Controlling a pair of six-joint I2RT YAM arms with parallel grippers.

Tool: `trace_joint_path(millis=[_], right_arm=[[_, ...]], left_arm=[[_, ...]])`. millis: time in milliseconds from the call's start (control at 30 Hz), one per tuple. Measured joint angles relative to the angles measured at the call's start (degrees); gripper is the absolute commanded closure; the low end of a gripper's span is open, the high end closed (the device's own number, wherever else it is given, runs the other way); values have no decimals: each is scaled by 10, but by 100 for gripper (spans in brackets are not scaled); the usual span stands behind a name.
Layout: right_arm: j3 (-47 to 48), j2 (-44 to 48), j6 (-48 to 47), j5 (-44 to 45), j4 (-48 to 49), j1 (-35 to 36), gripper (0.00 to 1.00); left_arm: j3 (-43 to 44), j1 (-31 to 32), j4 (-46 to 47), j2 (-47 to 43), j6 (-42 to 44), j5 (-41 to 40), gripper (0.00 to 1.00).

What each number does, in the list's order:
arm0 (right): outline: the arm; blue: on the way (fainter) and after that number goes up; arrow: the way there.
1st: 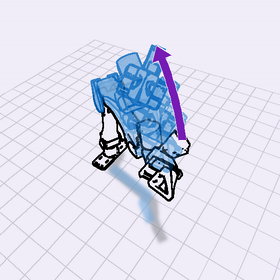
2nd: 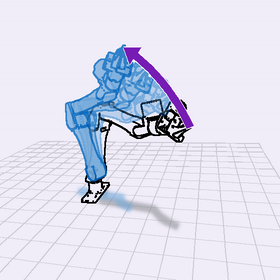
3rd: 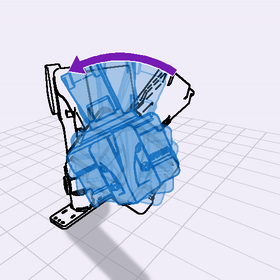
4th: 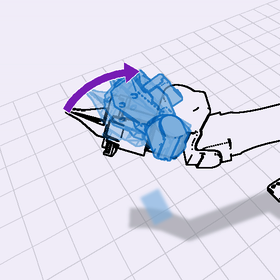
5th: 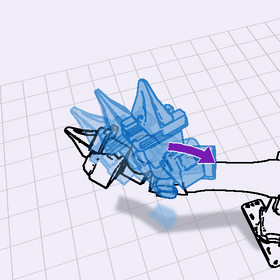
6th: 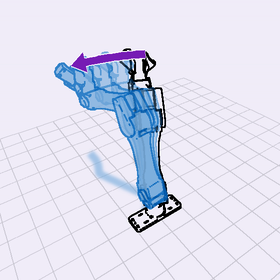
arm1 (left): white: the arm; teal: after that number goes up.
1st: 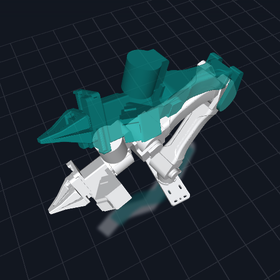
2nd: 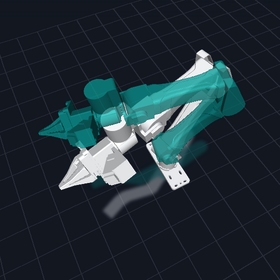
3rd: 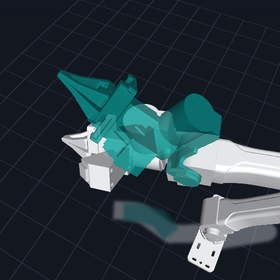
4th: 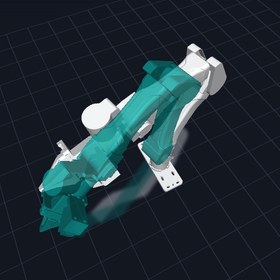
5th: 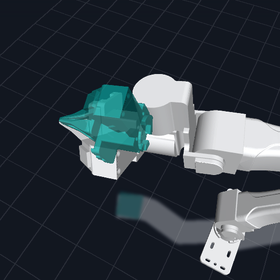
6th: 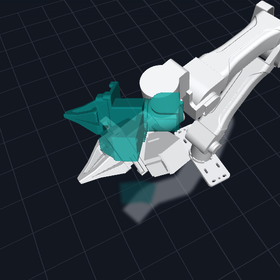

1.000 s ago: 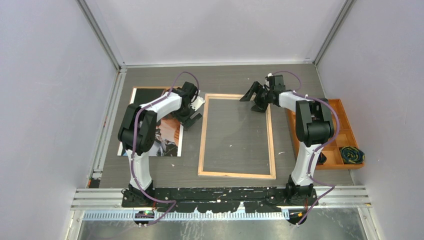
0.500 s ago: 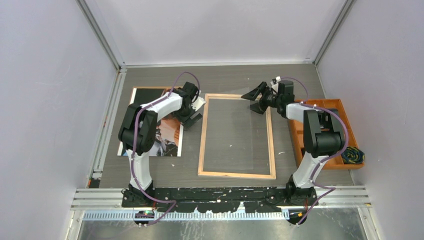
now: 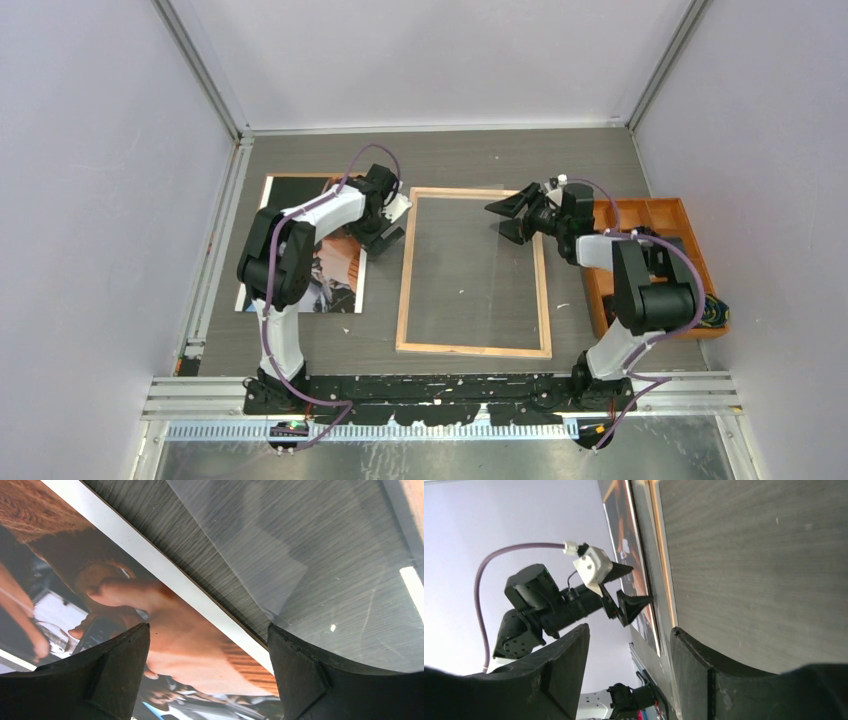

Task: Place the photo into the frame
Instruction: Pick up the photo frame item at the center of the board.

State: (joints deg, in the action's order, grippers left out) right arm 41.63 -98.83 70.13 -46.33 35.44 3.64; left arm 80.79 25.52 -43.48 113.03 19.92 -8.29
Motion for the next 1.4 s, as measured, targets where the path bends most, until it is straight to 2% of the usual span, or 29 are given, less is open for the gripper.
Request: trace_joint_path(millis=[100,267,600,667,767,833,900,1033,1100,1233,1400], right_arm=[[-8,70,-63,32,-117,8,36],[-7,140,-132,56,-209,24,36],[-80,138,-144,96,-231,83,41],[-85,138,-143,103,-231,94,50],[-88,142,-144,124,-232,97,76],[-88,158,-145,141,-244,97,84],[-83,183,-154,156,-270,96,86],[-34,236,-200,188,-374,93,88],[20,243,-240,200,-448,89,95],[150,207,-336,225,-596,79,99],[206,166,-407,261,-701,78,99]], left_arm=[[0,0,0,0,0,2,12],[0,0,0,0,0,4,12],[-1,0,2,0,-2,27,12],[-2,0,2,-1,-3,31,12],[-3,0,2,-2,-3,37,12],[-3,0,2,-2,-2,40,11],[-3,0,1,-2,-2,45,8],[-3,2,-5,-3,-2,56,0],[-3,2,-14,-5,-3,61,0],[16,2,-39,-7,-12,80,0],[58,2,-53,-7,-34,121,0]])
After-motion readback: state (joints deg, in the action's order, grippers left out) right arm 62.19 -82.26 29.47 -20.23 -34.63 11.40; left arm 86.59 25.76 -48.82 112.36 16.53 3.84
